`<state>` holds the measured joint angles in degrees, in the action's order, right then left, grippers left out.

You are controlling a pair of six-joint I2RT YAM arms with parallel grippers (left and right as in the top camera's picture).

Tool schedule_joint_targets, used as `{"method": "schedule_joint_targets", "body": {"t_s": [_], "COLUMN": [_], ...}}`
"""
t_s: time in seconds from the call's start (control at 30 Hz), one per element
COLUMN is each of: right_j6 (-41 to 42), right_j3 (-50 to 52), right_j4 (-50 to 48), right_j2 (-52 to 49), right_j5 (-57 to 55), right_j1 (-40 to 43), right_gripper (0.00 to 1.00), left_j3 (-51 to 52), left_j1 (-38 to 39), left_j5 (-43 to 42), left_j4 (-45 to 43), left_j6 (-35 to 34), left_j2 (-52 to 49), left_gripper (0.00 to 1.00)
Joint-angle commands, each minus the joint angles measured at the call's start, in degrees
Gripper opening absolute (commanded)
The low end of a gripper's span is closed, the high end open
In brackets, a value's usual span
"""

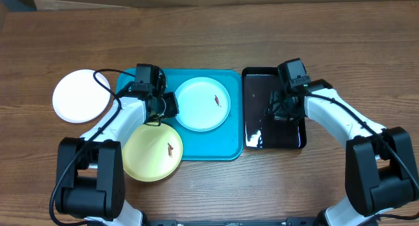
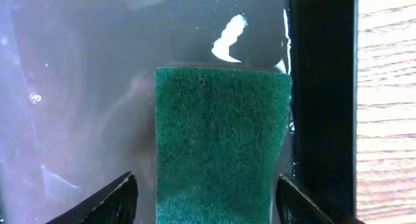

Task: Clean dirty plates on tray and stack at the side
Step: 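Lower the right gripper and grasp the green sponge in the black tray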

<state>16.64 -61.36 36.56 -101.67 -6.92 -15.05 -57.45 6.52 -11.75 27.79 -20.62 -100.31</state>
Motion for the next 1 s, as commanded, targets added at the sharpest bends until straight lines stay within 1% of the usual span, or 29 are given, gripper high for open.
{"method": "schedule_joint_targets", "body": {"t_s": [0.0, 0.33, 0.57, 0.7, 0.97], "right_j6": [-0.13, -0.13, -0.11, -0.11, -0.11], "right_j3": [1.31, 1.42, 1.42, 1.42, 1.42], "right_j4": [-1.22, -2.47, -2.97, -3.02, -3.43], "right_j2": [-0.24, -0.26, -0.37, -0.37, -0.9], "right_j5": [-0.98, -0.98, -0.96, -0.98, -1.01], "right_j1": [-0.11, -0.11, -0.11, -0.11, -0.11], "right_gripper": [0.69, 0.68, 0.66, 0.62, 0.61], "left_j3": [0.07, 0.07, 0.07, 0.07, 0.07], "left_j1": [0.04, 0.04, 0.04, 0.04, 0.04], "left_j5": [0.33, 0.33, 0.33, 0.33, 0.33], "left_j4": [0.0, -0.02, 0.0, -0.02, 0.0], "left_j6": [0.26, 0.26, 0.26, 0.26, 0.26], "left_j2": [-0.66, -0.66, -0.66, -0.66, -0.66], "left_gripper": [0.24, 0.23, 0.23, 0.23, 0.23]}}
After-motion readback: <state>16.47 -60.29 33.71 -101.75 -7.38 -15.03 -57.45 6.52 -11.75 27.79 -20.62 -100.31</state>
